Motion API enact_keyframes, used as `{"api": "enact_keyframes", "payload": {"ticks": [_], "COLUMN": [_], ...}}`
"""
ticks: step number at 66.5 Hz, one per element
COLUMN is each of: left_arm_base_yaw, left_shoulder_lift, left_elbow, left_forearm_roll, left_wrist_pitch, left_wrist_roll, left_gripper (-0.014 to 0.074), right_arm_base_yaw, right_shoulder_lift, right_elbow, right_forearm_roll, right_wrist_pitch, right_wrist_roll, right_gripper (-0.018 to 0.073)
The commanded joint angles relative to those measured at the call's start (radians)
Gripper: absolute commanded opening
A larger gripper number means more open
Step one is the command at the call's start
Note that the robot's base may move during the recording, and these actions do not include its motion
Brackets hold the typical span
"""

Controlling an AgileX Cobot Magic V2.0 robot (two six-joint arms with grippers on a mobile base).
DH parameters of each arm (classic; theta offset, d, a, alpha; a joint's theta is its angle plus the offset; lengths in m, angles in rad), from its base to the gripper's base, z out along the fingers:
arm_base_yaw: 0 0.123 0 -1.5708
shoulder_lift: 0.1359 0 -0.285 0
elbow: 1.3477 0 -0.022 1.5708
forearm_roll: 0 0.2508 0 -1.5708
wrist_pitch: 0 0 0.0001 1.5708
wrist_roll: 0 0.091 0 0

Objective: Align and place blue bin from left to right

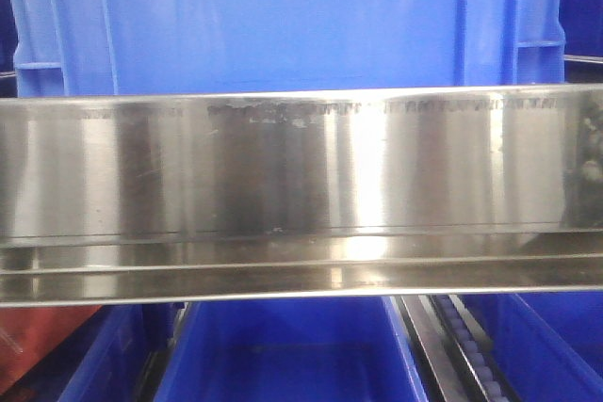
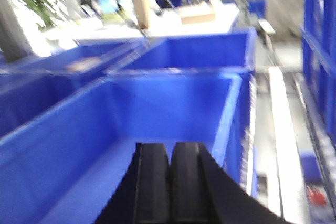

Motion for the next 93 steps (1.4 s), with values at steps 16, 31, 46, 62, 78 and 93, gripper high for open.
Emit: {"api": "enact_keyframes", "payload": {"ticks": [16,31,46,62,78,93], "left_arm_base_yaw": [-0.007,-0.007,-0.007,-0.007,-0.007,-0.007], "left_shoulder_lift": [-0.326,-0.500,-0.553,-0.553,-0.553,-0.553], "left_elbow": [0.382,0.540,0.553,0.553,0.553,0.553], "left_forearm_roll": [-0.001,0.087,0.112,0.112,0.112,0.112], "left_wrist_pitch": [-0.238,-0.348,-0.348,-0.348,-0.348,-0.348], "left_wrist_roll": [0.070,0.070,0.070,0.070,0.070,0.070], "left_gripper": [-0.0111,-0.0111,-0.0111,-0.0111,-0.0111,-0.0111], "right_arm_base_yaw": [0.000,0.000,0.000,0.000,0.000,-0.020], "right_shoulder_lift": [-0.255,-0.387,-0.415,-0.415,-0.415,-0.427], "right_elbow": [0.250,0.365,0.372,0.372,0.372,0.436], "right_forearm_roll": [-0.047,-0.051,-0.051,-0.051,-0.051,-0.030], "right_wrist_pitch": [-0.123,-0.170,-0.211,-0.226,-0.226,-0.196], "right_wrist_roll": [-0.034,-0.155,-0.155,-0.155,-0.155,-0.252], "right_gripper": [-0.0165,-0.0166,-0.0166,-0.0166,-0.0166,-0.0166]}}
